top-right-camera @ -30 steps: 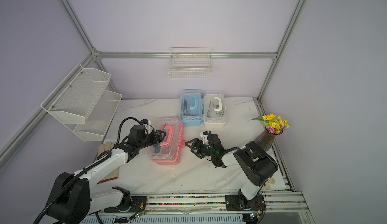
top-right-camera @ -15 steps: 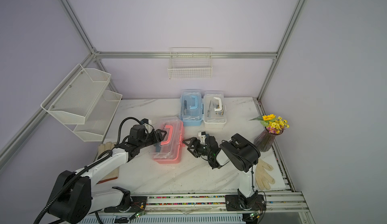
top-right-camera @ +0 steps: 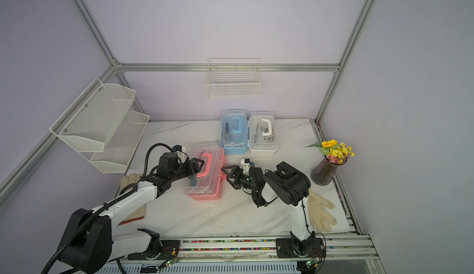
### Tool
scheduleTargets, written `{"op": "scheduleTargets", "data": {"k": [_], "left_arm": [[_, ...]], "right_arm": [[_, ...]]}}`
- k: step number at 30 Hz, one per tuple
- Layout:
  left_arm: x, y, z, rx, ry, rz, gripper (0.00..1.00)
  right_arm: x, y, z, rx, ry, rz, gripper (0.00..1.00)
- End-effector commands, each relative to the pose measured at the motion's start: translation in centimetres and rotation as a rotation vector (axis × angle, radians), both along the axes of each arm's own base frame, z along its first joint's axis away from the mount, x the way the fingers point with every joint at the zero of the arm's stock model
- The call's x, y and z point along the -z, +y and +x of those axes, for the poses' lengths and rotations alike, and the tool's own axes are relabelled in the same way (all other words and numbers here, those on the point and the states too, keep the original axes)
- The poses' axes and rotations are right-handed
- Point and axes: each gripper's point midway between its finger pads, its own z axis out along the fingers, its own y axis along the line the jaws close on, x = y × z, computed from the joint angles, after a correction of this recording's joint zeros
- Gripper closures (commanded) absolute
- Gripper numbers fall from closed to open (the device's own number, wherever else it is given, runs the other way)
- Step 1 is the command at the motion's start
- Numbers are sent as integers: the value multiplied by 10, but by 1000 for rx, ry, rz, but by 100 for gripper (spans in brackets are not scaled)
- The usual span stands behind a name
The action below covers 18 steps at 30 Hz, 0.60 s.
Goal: Close toolboxes
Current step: Fasten the toolbox latch on the toolbox.
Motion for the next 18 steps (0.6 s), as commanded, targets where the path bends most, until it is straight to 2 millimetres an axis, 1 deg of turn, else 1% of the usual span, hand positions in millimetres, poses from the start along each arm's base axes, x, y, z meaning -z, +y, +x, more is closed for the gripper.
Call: {"op": "scheduleTargets", "data": {"k": [1, 6, 10, 14, 18], "left_arm": [[66, 1, -51, 25, 314, 14, 43], [66, 2, -51, 25, 319, 23, 43], [64, 4, -51, 22, 319, 37, 44], [58, 1, -51, 39, 309, 47, 44], [50, -4, -49, 46, 290, 39, 44]], "right_arm": [[-18, 4, 4, 15, -17, 81, 10], [-28, 3, 2, 18, -32, 86, 10], [-34, -1, -1, 27, -48, 43, 11], [-41, -6, -3, 38, -68, -26, 11], [-45, -5, -4, 27, -72, -67, 11]]}}
